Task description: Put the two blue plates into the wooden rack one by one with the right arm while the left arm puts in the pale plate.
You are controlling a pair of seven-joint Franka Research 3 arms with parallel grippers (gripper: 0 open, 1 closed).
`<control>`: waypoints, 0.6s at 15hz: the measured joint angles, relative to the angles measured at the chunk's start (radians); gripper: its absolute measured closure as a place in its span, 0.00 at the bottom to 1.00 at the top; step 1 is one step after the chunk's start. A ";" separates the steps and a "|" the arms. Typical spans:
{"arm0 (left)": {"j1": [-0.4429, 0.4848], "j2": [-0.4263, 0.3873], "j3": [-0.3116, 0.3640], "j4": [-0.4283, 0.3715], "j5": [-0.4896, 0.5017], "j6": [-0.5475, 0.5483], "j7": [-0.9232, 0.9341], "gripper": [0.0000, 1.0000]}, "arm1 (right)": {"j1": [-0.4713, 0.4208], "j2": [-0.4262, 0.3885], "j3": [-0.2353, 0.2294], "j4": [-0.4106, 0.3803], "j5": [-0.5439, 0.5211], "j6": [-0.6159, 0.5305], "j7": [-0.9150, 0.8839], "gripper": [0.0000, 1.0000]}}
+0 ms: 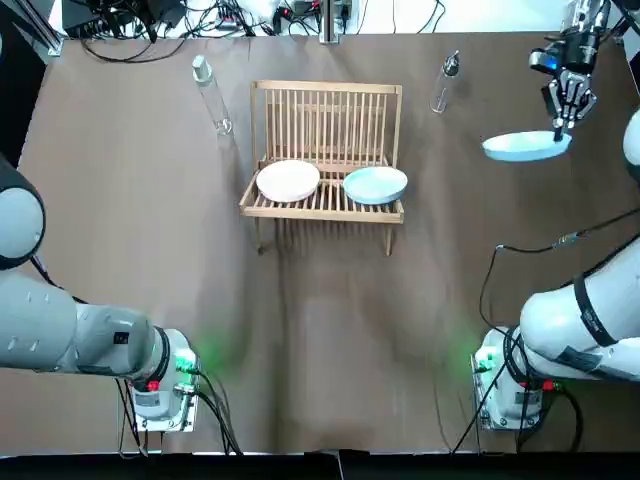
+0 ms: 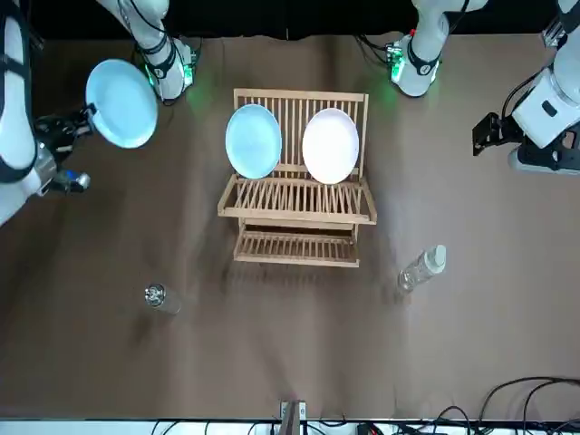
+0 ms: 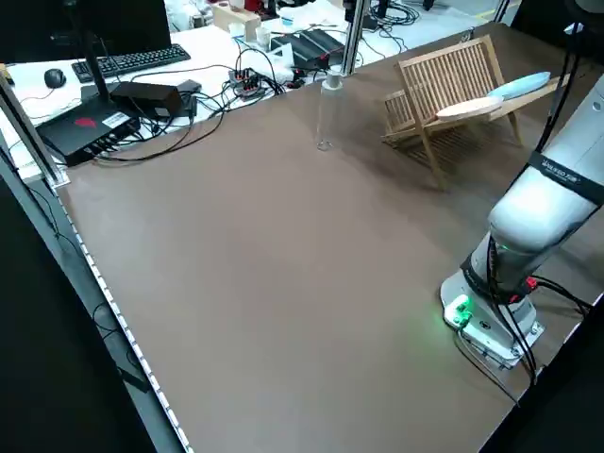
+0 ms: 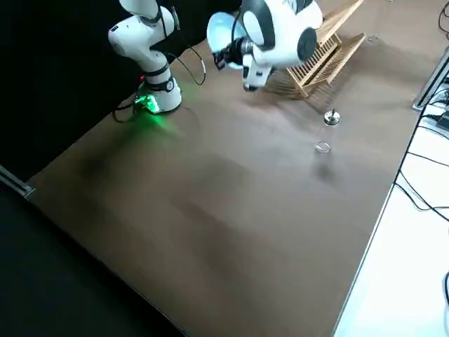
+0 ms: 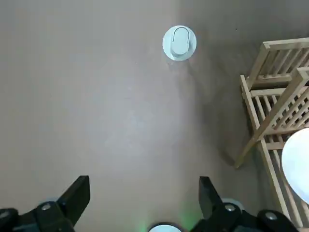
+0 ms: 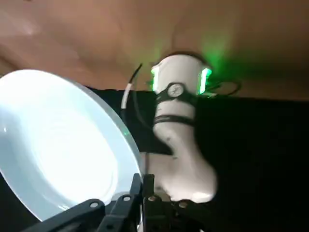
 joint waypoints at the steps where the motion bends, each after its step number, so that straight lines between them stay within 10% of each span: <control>1: 0.001 0.000 0.000 0.000 0.000 0.000 0.000 0.01 | 0.014 -0.035 0.000 -0.035 0.043 0.000 0.058 0.97; 9: 0.002 0.013 0.001 -0.004 0.000 0.003 0.000 0.01 | 0.273 -0.185 0.005 -0.306 0.454 0.287 0.568 0.97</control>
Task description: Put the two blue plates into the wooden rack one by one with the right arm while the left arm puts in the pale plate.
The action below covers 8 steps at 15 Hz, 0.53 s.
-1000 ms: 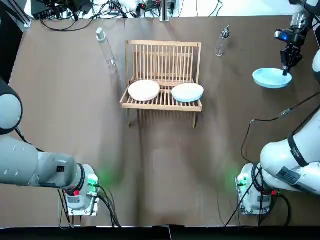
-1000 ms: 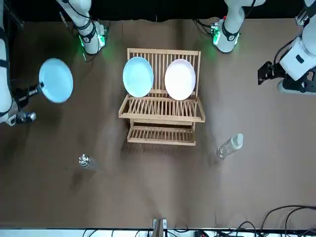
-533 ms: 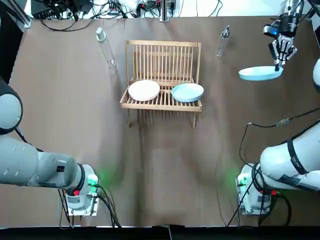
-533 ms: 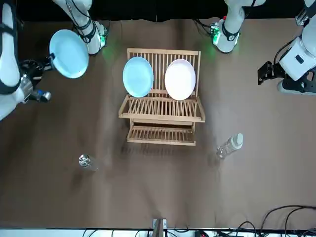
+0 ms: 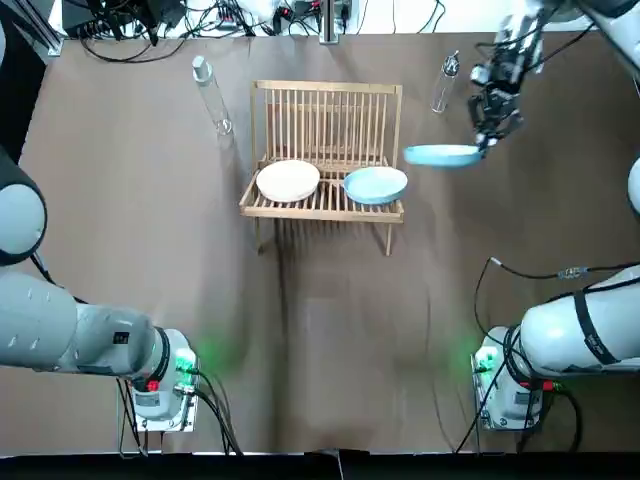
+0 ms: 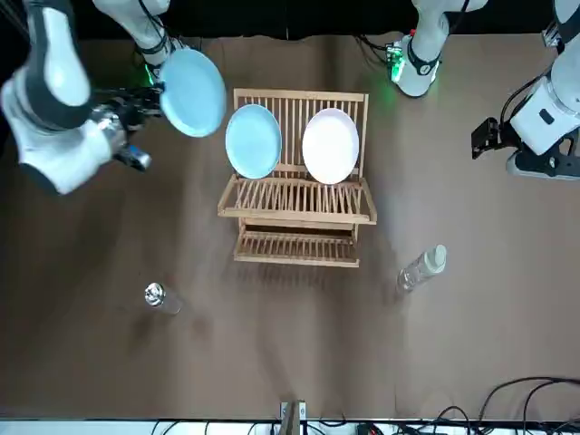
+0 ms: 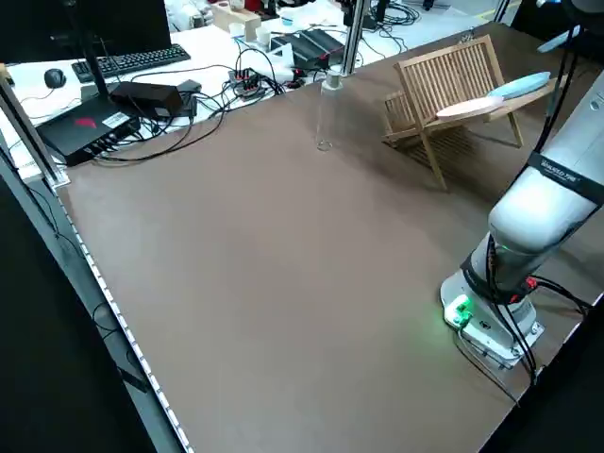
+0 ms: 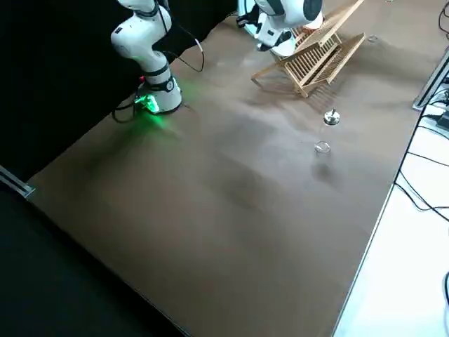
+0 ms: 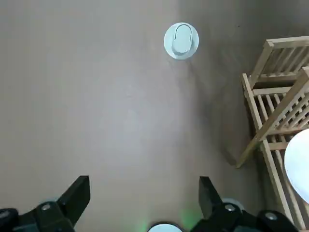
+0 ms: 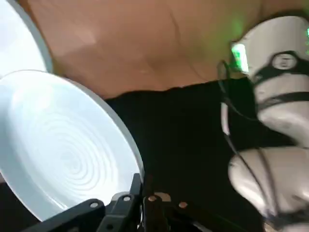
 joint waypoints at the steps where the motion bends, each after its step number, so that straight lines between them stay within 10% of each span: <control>1: 0.000 0.000 0.000 0.000 0.000 0.000 0.000 0.01 | 0.039 0.000 0.000 -0.023 0.021 0.056 0.025 0.97; 8: -0.001 0.010 0.000 -0.002 0.000 0.001 0.000 0.01 | 0.171 0.013 0.001 -0.062 0.093 0.268 0.114 0.97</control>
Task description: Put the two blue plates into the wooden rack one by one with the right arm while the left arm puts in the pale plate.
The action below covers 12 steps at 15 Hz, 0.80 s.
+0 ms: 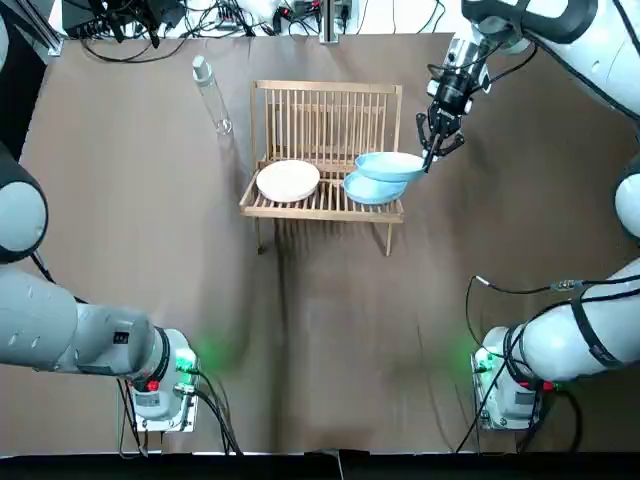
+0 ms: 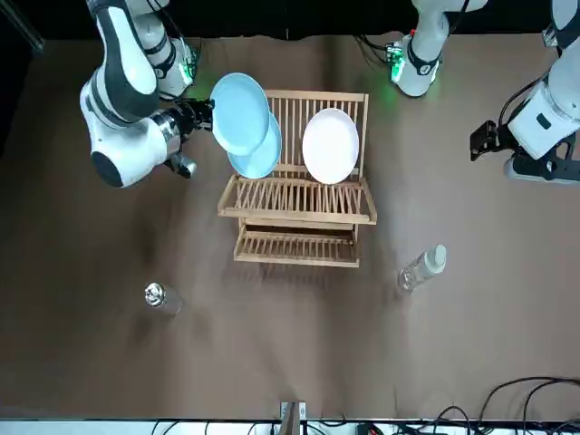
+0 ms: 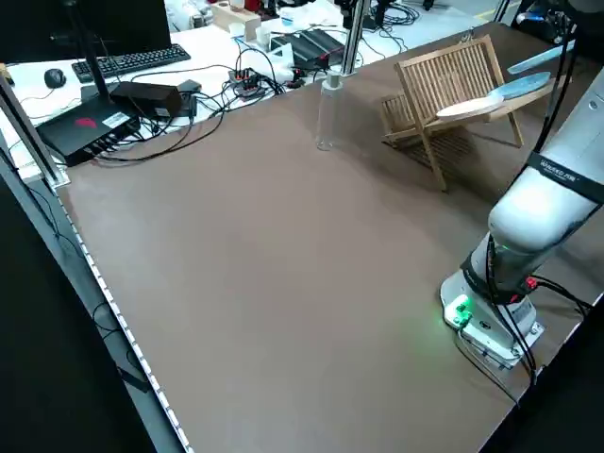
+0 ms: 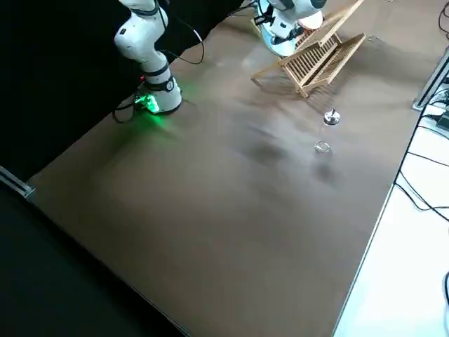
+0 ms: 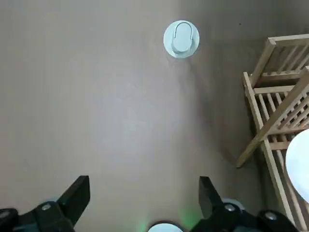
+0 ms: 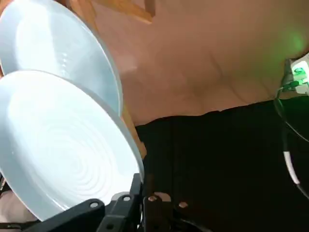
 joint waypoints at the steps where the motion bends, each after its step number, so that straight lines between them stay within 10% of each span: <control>1: 0.000 0.001 0.000 0.000 0.000 0.000 0.000 0.01 | 0.004 0.008 0.000 -0.003 0.003 0.008 0.001 0.97; 12: 0.004 0.001 0.001 0.000 0.000 0.002 -0.002 0.01 | 0.043 0.091 -0.001 -0.007 0.037 0.106 0.007 0.97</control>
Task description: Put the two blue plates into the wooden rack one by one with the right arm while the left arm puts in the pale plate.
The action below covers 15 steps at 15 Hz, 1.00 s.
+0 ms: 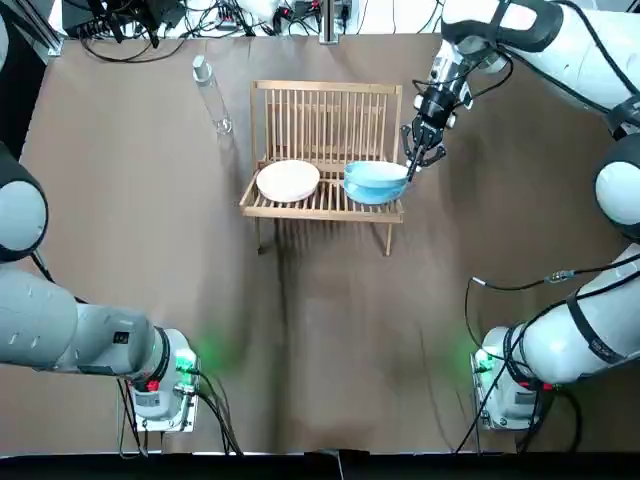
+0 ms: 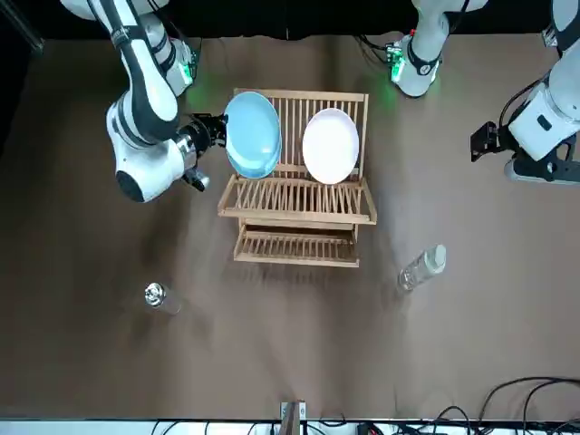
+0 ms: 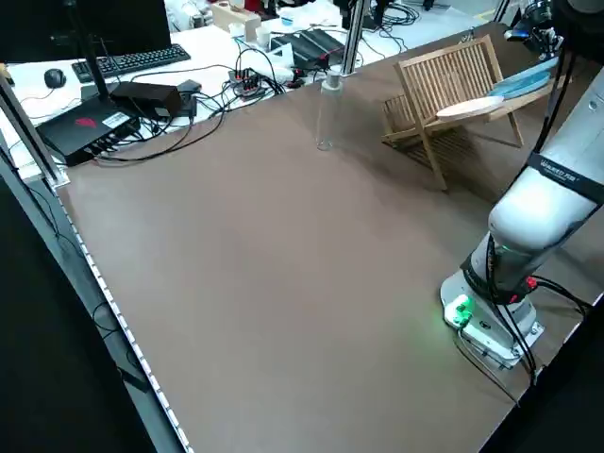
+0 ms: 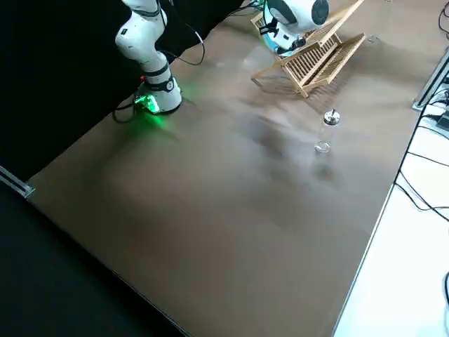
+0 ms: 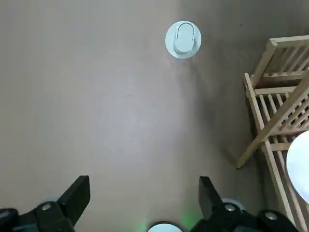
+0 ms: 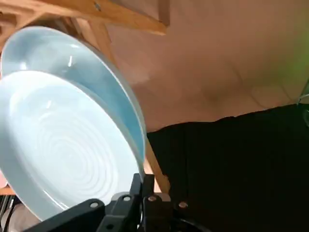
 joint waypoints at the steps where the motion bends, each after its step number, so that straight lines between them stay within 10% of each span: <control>1: 0.001 0.000 0.000 0.000 0.000 0.001 -0.001 0.01 | 0.005 0.008 0.000 0.000 0.000 0.011 0.002 0.97; 15: 0.003 -0.003 0.003 0.013 0.000 0.008 -0.006 0.01 | -0.020 0.030 -0.020 0.072 0.006 -0.036 -0.010 0.73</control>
